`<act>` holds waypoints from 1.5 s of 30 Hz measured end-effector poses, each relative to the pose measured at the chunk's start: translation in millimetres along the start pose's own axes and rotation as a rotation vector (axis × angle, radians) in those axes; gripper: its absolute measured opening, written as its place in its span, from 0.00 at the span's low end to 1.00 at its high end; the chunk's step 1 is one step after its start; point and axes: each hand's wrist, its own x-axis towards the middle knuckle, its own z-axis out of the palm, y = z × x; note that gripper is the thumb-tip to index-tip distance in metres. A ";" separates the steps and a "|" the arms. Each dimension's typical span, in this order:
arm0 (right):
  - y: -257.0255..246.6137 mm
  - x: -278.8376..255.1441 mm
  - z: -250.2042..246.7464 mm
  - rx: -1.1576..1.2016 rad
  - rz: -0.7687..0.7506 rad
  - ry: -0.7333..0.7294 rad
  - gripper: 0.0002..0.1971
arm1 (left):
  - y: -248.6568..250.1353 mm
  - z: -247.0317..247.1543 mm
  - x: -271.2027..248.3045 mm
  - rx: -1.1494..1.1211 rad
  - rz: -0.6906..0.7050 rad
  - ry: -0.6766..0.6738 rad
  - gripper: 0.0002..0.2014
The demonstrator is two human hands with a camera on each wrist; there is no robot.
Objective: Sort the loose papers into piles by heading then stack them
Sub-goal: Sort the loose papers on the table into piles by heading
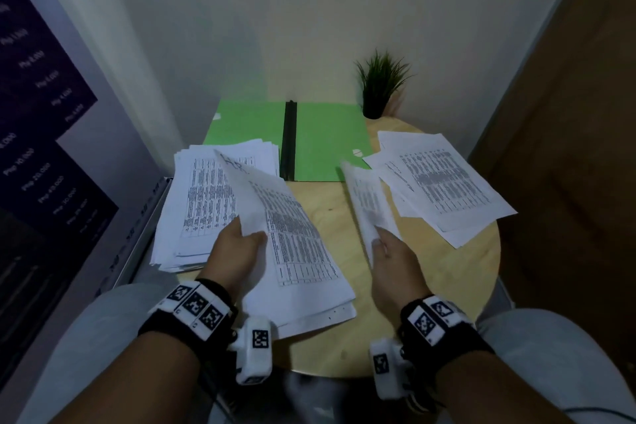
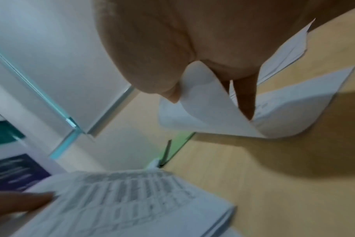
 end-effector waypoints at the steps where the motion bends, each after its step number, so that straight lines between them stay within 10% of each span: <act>1: -7.1 -6.4 1.8 0.040 -0.059 -0.026 0.21 | 1.1 5.3 -1.6 -0.053 -0.009 -0.023 0.16; 7: -13.0 -32.9 44.7 -0.100 -0.437 -0.424 0.24 | -2.1 32.2 -9.2 -0.320 0.010 -0.147 0.19; 11: -15.9 -38.1 60.0 -0.133 -0.526 -0.504 0.33 | -4.9 31.3 -10.9 0.008 0.161 -0.186 0.08; 19: -3.6 9.2 10.2 0.371 0.059 0.000 0.33 | 9.9 8.6 -8.3 0.109 0.300 -0.177 0.19; 23: 16.3 31.7 -14.9 0.757 0.338 -0.126 0.36 | 10.7 4.4 -4.5 0.110 0.262 -0.248 0.23; 26: 8.9 28.1 -18.3 0.740 0.196 -0.164 0.16 | 1.0 4.7 -0.2 0.266 0.164 -0.251 0.20; 33: -5.1 21.3 -23.7 0.587 0.050 -0.175 0.18 | -1.6 0.0 7.3 0.083 0.070 -0.133 0.06; 45: -4.0 21.6 -26.9 0.600 0.091 -0.327 0.17 | 6.6 8.5 0.7 -0.099 0.093 -0.117 0.20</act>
